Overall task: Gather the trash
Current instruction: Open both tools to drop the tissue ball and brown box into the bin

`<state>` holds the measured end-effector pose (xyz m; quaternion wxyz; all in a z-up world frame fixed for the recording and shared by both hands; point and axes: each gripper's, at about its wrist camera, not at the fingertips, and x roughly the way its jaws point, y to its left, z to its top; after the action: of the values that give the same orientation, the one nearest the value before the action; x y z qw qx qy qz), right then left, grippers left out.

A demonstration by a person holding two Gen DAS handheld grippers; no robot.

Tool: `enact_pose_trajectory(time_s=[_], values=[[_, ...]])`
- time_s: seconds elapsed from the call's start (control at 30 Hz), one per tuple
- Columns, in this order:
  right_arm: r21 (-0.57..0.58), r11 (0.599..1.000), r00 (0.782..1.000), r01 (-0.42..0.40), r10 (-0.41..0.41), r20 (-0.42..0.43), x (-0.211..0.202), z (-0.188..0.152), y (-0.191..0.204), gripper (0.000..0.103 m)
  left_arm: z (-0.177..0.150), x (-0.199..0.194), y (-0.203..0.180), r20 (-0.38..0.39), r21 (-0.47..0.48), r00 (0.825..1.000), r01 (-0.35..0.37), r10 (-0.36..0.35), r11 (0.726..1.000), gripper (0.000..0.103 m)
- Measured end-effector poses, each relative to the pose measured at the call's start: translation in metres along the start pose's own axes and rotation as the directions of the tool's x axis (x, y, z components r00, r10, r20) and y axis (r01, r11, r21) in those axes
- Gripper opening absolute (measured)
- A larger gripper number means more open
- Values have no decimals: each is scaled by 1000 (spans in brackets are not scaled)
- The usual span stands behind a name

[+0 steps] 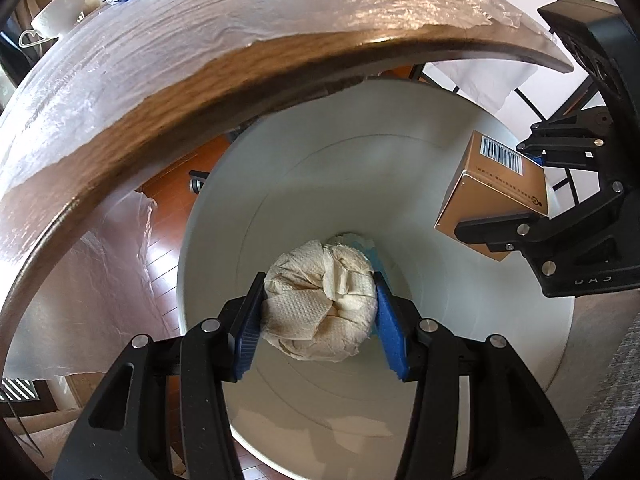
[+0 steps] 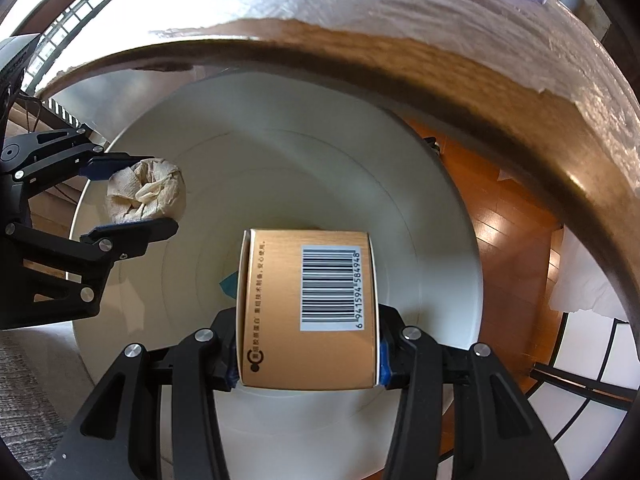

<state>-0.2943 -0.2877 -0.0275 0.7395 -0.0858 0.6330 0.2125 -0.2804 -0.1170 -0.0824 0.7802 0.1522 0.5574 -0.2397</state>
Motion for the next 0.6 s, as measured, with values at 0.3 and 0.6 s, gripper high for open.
enact_pose_trajectory(time_s=[0.3, 0.6], values=[[-9, 1000, 1000, 4, -5, -5, 5, 1, 0, 47, 5, 2, -1, -4, 8, 1000, -8, 8, 1000, 52], [5, 1000, 1000, 12, -13, 23, -2, -7, -4, 69, 14, 16, -14, -6, -8, 999, -38, 38, 999, 73]])
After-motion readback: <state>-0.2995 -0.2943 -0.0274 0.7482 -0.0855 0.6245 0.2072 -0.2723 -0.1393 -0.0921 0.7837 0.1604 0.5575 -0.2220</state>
